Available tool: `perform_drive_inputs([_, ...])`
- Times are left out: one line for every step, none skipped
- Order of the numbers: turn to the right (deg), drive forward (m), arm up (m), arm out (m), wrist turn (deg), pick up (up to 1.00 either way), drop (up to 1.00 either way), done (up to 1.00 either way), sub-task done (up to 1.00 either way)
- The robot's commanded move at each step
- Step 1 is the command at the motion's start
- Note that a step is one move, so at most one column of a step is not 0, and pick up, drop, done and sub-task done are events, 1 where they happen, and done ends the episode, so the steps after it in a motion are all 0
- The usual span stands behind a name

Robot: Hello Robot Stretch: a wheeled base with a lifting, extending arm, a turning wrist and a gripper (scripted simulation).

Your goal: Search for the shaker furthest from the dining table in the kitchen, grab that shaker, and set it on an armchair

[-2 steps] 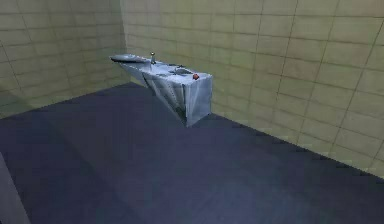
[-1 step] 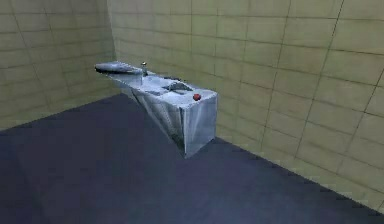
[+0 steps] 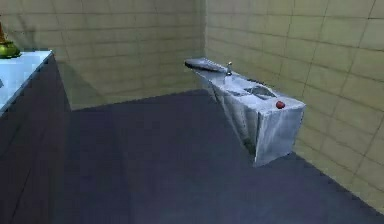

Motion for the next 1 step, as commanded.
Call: perform_drive_inputs([0.0,1.0,0.0,0.0,0.0,0.0,0.0,0.0,0.0])
